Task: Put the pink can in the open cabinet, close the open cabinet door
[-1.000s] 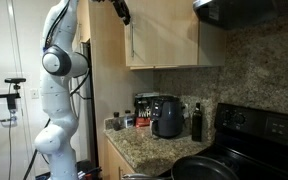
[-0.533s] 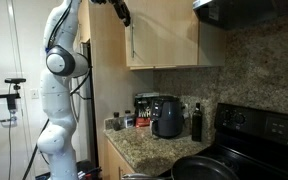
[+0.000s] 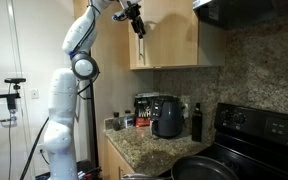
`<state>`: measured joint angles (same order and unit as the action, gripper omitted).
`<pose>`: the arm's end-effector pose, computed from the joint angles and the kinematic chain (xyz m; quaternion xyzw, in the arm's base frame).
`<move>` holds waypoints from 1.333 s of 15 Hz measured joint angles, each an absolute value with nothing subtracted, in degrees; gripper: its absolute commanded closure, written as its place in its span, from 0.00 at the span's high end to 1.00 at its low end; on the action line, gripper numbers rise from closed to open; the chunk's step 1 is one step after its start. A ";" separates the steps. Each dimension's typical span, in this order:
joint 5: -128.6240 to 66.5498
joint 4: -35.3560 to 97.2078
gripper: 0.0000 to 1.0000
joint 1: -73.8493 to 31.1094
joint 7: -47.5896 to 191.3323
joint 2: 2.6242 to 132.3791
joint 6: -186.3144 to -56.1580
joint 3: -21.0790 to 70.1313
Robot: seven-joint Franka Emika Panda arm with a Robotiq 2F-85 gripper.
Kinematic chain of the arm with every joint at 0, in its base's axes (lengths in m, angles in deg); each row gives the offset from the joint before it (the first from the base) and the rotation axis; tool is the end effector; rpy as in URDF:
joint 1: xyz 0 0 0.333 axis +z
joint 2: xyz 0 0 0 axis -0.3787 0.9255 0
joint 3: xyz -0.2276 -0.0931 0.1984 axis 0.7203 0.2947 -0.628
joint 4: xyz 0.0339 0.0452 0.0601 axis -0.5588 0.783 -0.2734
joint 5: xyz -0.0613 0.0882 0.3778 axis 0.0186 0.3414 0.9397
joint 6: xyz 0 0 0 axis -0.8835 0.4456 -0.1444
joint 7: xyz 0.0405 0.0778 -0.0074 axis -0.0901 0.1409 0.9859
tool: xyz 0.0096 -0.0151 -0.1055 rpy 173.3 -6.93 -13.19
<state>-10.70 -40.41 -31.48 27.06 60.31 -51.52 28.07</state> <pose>0.3812 -0.0581 0.9691 -0.8495 0.4268 -0.2521 0.1803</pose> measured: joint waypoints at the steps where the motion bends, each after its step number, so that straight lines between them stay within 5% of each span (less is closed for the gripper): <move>1: -13.97 -40.38 1.00 -29.35 26.30 61.25 -53.77 27.18; 9: -31.46 -40.36 1.00 -18.24 16.98 65.02 -62.98 25.98; 20: -31.06 -38.11 1.00 -18.45 10.90 64.78 -57.77 25.85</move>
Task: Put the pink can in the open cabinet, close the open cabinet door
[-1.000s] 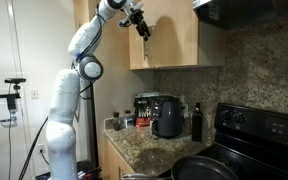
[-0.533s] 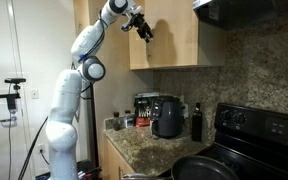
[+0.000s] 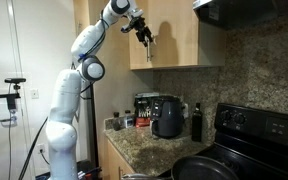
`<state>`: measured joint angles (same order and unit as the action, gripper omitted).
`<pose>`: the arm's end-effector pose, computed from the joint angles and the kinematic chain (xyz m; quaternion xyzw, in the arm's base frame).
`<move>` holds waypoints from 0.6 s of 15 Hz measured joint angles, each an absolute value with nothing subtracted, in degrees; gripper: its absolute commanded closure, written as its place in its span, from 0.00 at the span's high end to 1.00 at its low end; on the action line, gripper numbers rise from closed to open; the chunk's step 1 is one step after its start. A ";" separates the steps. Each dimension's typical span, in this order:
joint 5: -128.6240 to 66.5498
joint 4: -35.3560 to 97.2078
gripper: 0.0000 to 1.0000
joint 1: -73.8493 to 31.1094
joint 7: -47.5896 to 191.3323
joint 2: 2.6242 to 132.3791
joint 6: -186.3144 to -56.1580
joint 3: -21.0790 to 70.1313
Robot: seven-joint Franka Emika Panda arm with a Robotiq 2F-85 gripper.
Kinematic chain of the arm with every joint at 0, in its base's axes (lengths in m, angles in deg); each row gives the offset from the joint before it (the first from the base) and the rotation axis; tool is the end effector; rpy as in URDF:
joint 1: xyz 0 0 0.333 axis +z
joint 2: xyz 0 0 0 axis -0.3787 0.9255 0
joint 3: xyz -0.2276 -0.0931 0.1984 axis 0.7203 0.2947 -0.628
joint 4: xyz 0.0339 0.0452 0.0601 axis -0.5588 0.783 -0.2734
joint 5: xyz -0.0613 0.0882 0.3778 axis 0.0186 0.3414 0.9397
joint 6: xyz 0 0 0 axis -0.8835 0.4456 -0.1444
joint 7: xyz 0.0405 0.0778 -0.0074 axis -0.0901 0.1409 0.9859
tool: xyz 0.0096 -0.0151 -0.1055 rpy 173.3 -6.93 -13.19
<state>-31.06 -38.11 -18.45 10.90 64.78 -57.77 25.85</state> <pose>0.4530 -0.0040 0.9375 -0.7907 0.5367 -0.2646 0.1292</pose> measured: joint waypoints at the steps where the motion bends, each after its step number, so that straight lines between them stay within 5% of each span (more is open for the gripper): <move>1: -31.08 -37.87 1.00 -18.46 9.78 64.57 -57.76 26.00; 9: -31.39 -41.27 1.00 -18.42 9.57 66.74 -56.12 25.79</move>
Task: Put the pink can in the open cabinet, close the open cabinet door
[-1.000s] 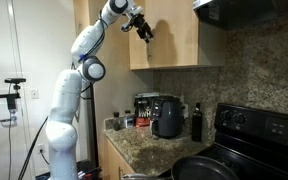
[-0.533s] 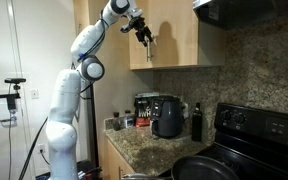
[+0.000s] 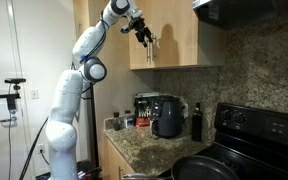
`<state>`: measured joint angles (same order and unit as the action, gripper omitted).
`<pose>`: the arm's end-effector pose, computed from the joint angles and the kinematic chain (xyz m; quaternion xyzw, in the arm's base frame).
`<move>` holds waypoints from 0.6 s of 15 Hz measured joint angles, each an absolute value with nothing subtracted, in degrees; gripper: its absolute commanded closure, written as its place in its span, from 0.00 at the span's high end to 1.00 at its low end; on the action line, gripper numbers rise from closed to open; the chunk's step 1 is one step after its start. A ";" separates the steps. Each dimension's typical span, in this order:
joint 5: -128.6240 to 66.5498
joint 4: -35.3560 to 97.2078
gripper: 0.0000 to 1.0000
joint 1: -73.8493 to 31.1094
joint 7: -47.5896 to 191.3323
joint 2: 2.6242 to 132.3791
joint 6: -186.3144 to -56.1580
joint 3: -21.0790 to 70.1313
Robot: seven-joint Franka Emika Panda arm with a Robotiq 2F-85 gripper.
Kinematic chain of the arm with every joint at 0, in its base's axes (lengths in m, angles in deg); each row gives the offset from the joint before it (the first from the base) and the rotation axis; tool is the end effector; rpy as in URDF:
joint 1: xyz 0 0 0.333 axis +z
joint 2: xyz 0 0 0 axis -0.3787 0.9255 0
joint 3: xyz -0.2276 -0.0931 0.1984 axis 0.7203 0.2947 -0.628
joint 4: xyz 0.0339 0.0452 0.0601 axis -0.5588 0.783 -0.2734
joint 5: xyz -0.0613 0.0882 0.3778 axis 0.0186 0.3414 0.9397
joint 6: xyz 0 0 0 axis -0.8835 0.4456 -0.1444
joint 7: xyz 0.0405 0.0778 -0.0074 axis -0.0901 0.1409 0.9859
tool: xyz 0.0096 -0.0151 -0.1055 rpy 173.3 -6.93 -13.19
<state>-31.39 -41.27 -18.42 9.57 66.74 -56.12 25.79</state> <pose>0.4548 -0.0022 0.9344 -0.7848 0.5471 -0.2616 0.1279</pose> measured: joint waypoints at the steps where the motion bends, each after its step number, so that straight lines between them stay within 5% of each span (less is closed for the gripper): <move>1: -31.41 -41.12 1.00 -18.42 9.50 66.90 -56.61 25.77; 9: -31.89 -40.99 1.00 -19.66 5.36 67.77 -61.66 26.05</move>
